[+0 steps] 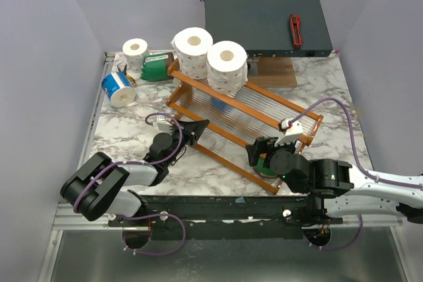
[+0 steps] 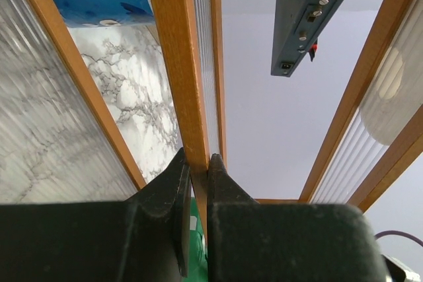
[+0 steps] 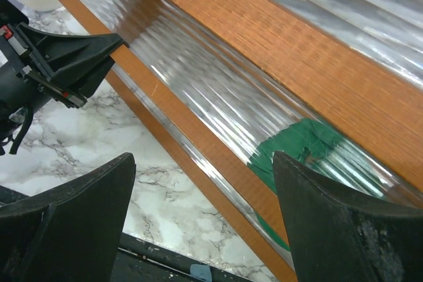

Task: Place and organize the paper towels onto the shelf
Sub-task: Adjust the shelf at the center of the board.

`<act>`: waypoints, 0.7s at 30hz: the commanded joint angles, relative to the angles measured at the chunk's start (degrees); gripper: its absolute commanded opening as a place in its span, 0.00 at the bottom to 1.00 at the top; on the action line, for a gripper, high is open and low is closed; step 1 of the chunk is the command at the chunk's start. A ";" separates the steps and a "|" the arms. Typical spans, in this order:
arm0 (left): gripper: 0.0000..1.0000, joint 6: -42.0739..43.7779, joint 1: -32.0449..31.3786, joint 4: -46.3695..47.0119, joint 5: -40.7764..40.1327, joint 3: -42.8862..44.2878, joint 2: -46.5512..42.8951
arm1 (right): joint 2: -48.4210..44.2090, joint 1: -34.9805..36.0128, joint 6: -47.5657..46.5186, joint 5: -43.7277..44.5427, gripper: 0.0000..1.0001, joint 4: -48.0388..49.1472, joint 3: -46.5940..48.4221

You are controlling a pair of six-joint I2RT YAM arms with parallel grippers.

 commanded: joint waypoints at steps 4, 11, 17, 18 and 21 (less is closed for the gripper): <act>0.00 9.95 -1.87 -5.08 4.88 -2.26 -3.06 | 0.07 -0.25 -4.39 -3.18 0.89 1.89 1.56; 0.33 14.39 -1.39 -21.72 0.41 -2.05 -14.55 | 6.67 -0.22 -5.47 -9.42 0.93 0.72 7.42; 0.63 16.15 -0.20 -31.67 -1.77 -3.03 -22.50 | 6.75 -0.22 -2.39 -9.97 0.96 3.68 7.69; 0.64 16.45 0.11 -32.06 -1.66 -3.38 -23.33 | 5.52 -0.23 -0.54 -9.37 0.98 4.09 7.40; 0.66 17.23 1.63 -33.54 -0.54 -3.70 -25.52 | -0.53 -0.28 3.89 -10.92 1.00 8.21 4.76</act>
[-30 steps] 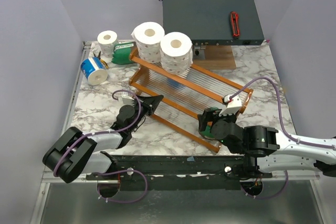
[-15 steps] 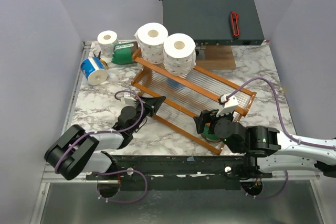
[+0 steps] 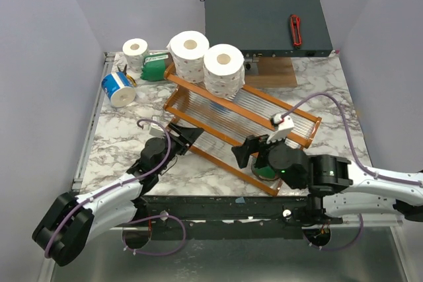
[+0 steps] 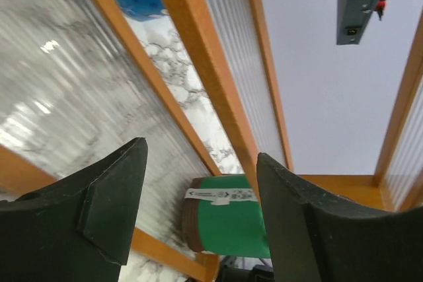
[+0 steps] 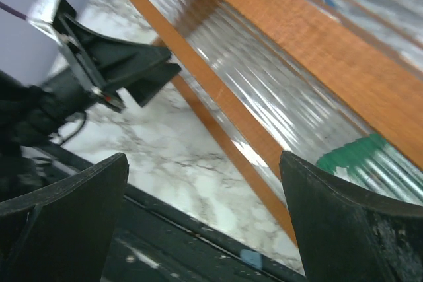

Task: Place and organize the paper towels onto the shelf
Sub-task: Adjust the shelf at the center of the board.

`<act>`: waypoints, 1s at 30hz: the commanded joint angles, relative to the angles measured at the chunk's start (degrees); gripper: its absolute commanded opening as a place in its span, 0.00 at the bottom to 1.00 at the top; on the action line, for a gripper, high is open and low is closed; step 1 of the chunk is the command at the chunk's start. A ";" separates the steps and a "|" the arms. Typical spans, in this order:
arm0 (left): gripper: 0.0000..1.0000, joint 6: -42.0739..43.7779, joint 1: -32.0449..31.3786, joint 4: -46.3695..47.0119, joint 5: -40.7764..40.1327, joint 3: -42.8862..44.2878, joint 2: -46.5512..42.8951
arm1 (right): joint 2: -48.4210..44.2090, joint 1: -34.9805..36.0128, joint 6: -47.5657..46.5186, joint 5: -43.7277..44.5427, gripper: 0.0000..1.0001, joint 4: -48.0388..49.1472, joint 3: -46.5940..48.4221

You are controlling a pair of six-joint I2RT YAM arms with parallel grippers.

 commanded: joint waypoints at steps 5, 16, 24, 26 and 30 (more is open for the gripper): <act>0.68 4.61 4.90 -6.87 3.00 -1.10 -3.39 | -17.64 -0.29 11.28 -1.43 1.00 12.64 -10.13; 0.70 5.44 9.90 0.09 11.04 1.32 -0.76 | -15.71 -0.23 25.94 9.69 1.00 -7.03 -7.85; 0.86 6.75 10.44 -0.04 9.38 0.88 -4.26 | -17.06 -0.24 30.30 14.67 0.99 -14.86 -7.71; 0.86 7.10 10.62 0.16 9.51 1.56 -4.02 | -17.15 -0.26 32.90 17.34 0.99 -17.95 -7.72; 0.86 7.47 10.81 -0.34 10.09 3.04 -3.22 | -17.68 -0.24 36.91 21.89 0.99 -22.48 -7.37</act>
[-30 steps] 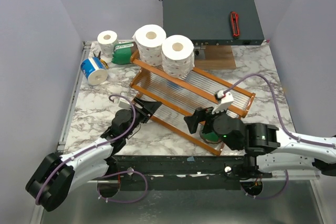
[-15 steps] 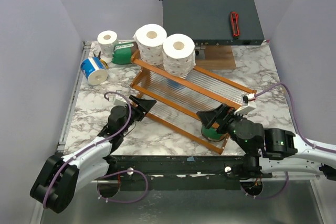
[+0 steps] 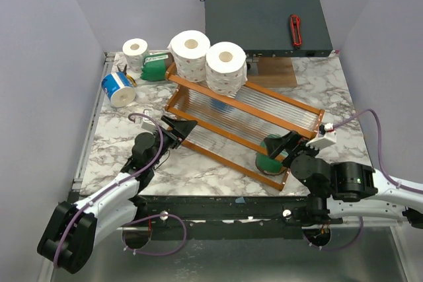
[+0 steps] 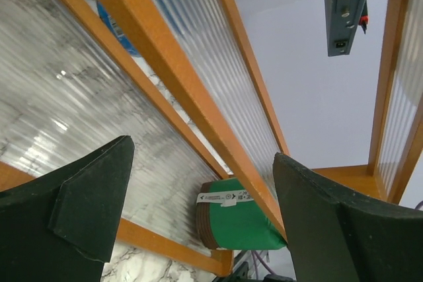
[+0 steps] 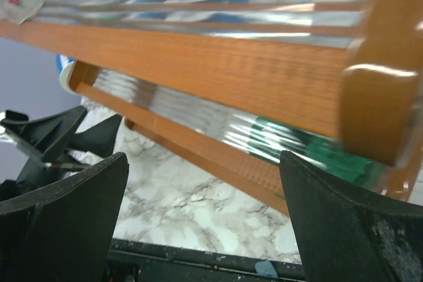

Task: Place and organize the paper towels onto the shelf
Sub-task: Adjust the shelf at the center of the board.

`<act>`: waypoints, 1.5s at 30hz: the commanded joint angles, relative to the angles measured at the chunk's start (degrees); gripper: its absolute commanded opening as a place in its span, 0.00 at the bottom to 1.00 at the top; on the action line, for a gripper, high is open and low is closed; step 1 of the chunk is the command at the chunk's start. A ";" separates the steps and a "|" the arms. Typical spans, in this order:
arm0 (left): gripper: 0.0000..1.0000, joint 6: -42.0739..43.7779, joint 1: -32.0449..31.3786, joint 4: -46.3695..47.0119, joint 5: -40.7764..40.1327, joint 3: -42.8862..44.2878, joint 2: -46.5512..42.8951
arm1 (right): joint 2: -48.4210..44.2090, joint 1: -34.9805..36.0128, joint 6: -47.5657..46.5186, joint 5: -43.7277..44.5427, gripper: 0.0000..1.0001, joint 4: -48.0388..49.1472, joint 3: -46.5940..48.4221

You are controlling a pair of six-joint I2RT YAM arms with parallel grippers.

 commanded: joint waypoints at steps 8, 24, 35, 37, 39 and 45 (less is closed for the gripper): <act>0.86 1.52 0.82 -1.31 1.27 3.08 -0.39 | 0.01 -0.21 11.78 16.47 0.97 -14.15 1.85; 0.93 12.99 14.43 -41.49 -0.41 13.31 -17.90 | 2.81 -0.21 -14.41 6.84 1.00 5.22 1.61; 0.87 24.54 23.08 -33.01 8.94 21.60 -5.29 | 6.02 -0.21 -31.96 -7.29 1.00 20.46 0.09; 0.85 28.80 23.10 -34.40 8.82 23.25 -4.07 | 6.10 -0.17 -33.08 -8.52 1.00 20.79 0.43; 0.83 31.62 23.12 -36.24 7.65 24.59 -3.12 | 6.07 -0.21 -34.49 -10.49 1.00 21.45 0.48; 0.72 37.89 23.05 -36.50 9.01 27.72 2.46 | 6.15 -0.17 -37.70 -16.35 1.00 22.82 0.21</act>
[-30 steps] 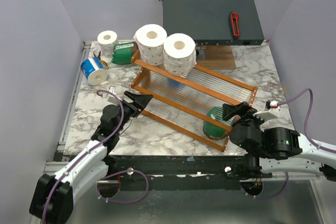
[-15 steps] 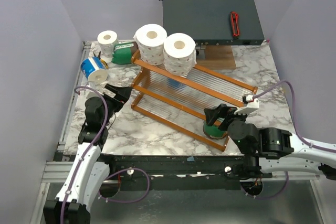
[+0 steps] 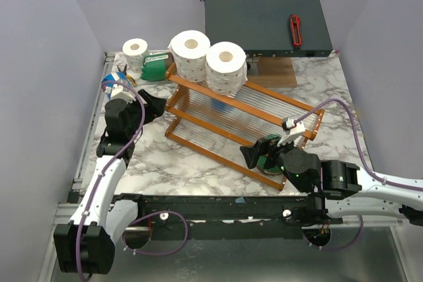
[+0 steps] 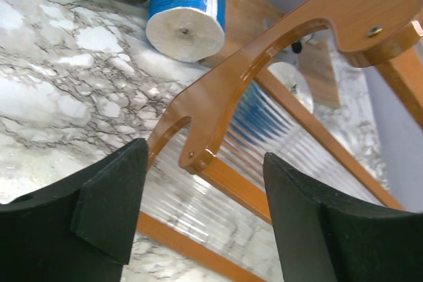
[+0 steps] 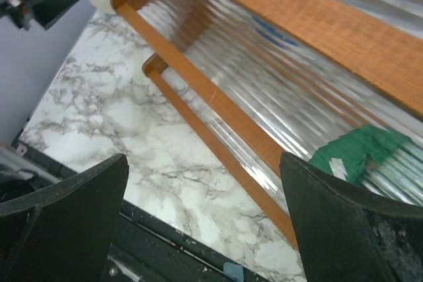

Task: Place and organize the paper towels onto the shelf
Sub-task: Adjust the shelf at the center of the board.

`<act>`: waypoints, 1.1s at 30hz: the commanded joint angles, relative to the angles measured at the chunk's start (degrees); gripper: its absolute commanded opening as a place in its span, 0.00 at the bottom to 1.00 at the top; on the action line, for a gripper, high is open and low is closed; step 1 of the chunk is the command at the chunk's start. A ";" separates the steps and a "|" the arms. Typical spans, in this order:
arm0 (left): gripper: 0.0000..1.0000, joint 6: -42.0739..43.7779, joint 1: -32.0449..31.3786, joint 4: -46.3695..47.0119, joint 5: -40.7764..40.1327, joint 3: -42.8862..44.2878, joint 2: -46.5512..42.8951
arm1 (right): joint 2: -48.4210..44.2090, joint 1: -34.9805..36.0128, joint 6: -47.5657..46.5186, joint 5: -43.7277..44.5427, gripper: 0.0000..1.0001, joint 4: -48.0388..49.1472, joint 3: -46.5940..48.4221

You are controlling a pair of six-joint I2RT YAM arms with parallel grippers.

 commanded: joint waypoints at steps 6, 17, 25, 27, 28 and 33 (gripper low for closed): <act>0.67 9.97 -1.08 3.55 5.20 2.59 8.36 | -0.20 -0.17 -6.57 -10.60 0.99 2.85 2.07; 0.63 11.69 -5.11 3.83 2.79 4.68 13.96 | 0.05 -0.21 -7.87 -13.10 0.99 3.19 4.69; 0.47 9.88 -10.05 5.88 3.98 2.40 13.40 | -0.85 -0.24 -7.96 -12.63 0.98 3.10 5.89; 0.43 9.39 -11.62 6.35 3.38 1.37 12.94 | -0.70 -0.17 -7.92 -12.74 0.98 3.06 6.01; 0.42 9.06 -12.18 6.80 3.23 0.76 12.65 | -0.64 -0.16 -7.88 -12.90 0.98 3.02 6.08; 0.31 7.87 -13.71 8.57 2.14 -2.24 11.08 | -0.57 -0.21 -7.27 -12.97 0.98 2.93 5.76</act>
